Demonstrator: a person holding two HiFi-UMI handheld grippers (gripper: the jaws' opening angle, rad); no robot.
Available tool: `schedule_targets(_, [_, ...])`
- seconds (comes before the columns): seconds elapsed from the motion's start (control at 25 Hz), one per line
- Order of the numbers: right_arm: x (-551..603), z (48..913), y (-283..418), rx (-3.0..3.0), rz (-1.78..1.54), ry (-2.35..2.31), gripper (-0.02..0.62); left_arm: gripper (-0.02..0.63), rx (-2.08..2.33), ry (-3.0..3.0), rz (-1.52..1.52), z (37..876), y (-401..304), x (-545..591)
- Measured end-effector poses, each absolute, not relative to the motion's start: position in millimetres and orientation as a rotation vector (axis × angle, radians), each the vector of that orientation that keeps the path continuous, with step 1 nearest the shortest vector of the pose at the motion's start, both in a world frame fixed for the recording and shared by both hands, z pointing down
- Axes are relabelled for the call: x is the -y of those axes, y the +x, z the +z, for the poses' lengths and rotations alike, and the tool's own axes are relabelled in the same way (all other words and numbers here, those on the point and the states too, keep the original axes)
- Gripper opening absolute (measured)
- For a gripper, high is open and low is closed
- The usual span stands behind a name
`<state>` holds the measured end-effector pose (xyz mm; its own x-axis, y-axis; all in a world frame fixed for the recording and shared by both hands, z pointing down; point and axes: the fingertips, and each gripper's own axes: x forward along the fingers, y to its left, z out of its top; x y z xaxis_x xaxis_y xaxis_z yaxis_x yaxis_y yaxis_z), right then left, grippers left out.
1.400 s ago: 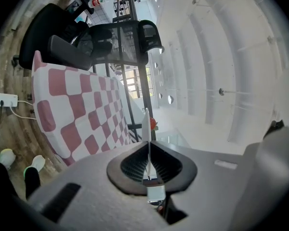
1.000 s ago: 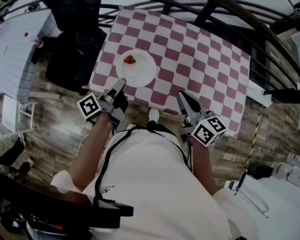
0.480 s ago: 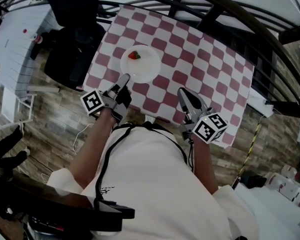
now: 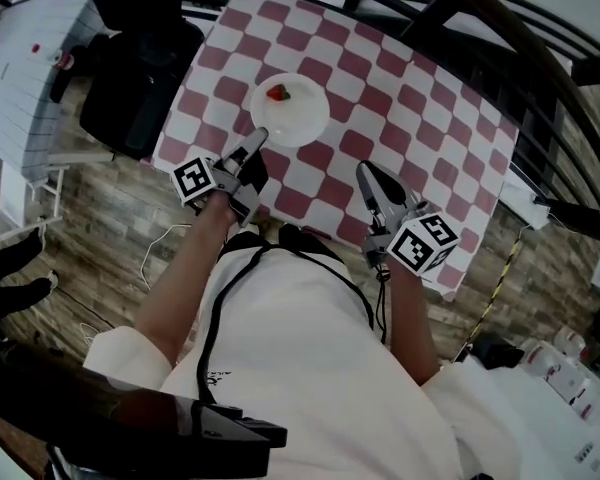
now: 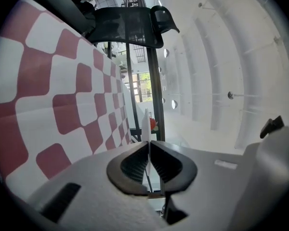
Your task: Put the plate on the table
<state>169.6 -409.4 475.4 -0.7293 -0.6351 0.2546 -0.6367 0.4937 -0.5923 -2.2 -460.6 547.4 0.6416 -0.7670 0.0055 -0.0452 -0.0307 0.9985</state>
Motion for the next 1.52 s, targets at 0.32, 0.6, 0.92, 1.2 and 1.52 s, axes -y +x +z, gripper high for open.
schedule_targets(0.32, [428, 489, 178, 2.689, 1.099, 1.163, 0.009, 0.020, 0.681, 1.498, -0.628, 585, 17, 479])
schedule_targets(0.6, [433, 504, 184, 2.650, 1.138, 1.177, 0.009, 0.021, 0.657, 1.489, -0.612, 616, 28, 493])
schedule_targets(0.92, [434, 513, 190, 2.616, 1.154, 1.208, 0.009, 0.021, 0.660, 1.488, -0.562, 647, 32, 504])
schedule_targets(1.2, [434, 516, 194, 2.595, 1.167, 1.245, 0.009, 0.020, 0.687, 1.483, -0.458, 674, 36, 508])
schedule_targets(1.52, [434, 522, 202, 2.579, 1.183, 1.274, 0.009, 0.018, 0.755, 1.429, -0.344, 697, 41, 511])
